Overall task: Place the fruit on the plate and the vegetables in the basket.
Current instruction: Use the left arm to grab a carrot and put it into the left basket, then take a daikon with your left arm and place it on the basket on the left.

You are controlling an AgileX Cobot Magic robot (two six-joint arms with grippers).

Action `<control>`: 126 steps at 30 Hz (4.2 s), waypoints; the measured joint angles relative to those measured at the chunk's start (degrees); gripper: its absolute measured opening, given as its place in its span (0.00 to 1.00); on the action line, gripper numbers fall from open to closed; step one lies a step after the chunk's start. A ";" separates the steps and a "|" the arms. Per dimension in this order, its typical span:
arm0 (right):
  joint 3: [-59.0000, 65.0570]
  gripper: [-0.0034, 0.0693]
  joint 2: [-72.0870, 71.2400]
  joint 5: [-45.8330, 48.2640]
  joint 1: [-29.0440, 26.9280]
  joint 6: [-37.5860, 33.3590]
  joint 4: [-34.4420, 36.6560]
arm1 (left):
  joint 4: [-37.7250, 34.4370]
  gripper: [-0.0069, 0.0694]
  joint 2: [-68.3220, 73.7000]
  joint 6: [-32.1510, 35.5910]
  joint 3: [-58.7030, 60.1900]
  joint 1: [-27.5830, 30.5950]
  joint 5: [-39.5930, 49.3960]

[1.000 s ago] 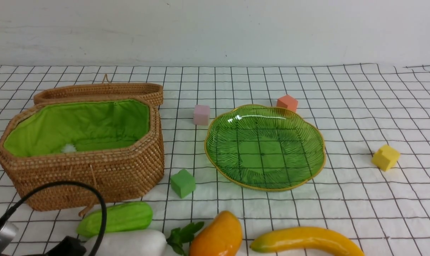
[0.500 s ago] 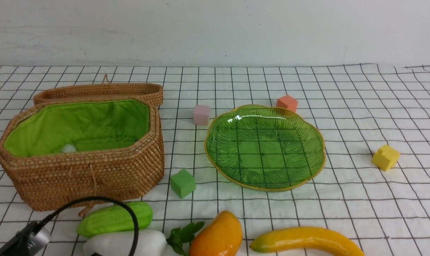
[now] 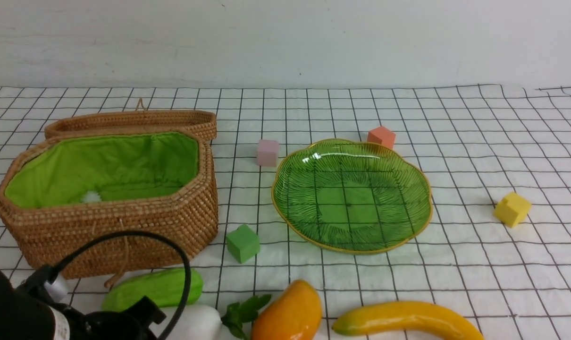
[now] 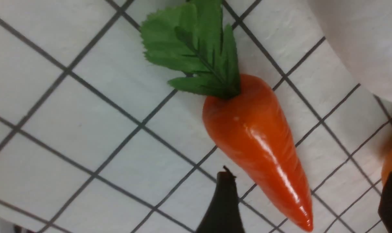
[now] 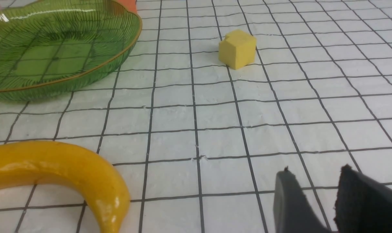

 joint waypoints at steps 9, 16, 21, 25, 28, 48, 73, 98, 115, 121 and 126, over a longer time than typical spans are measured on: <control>0.00 0.38 0.00 0.00 0.00 0.00 0.00 | 0.38 0.84 12.29 -2.95 0.89 -0.06 -3.56; 0.00 0.38 0.00 0.00 0.00 0.00 0.00 | -0.08 0.72 18.39 1.80 0.95 -0.06 -5.33; 0.00 0.38 0.00 0.00 0.00 0.00 0.00 | -0.08 0.60 14.78 3.50 0.95 -0.10 -3.70; 0.00 0.38 0.00 0.00 0.00 0.00 0.00 | -0.04 0.60 6.01 3.27 0.95 -0.10 -0.81; 0.00 0.38 0.00 0.00 0.00 0.00 0.00 | -0.04 0.60 0.67 1.83 0.65 0.45 1.04; 0.00 0.38 0.00 0.00 0.00 0.00 0.00 | -22.08 0.60 26.43 30.86 -41.88 42.35 4.74; 0.00 0.38 0.00 0.00 0.00 0.00 0.00 | -9.96 0.78 13.86 82.94 -38.26 21.52 20.85; 0.00 0.38 0.00 0.00 0.00 0.00 0.00 | 1.20 0.79 33.83 113.43 -26.14 4.43 9.67; 0.00 0.38 0.00 0.00 0.00 0.00 0.00 | 4.81 0.76 26.24 112.96 -38.59 5.23 25.78; 0.00 0.38 0.00 0.00 0.00 0.00 0.00 | 18.20 0.76 21.53 110.96 -46.39 11.90 24.35; 0.00 0.38 0.00 0.00 0.00 0.00 0.00 | 22.71 0.76 22.23 108.01 -47.37 17.98 12.22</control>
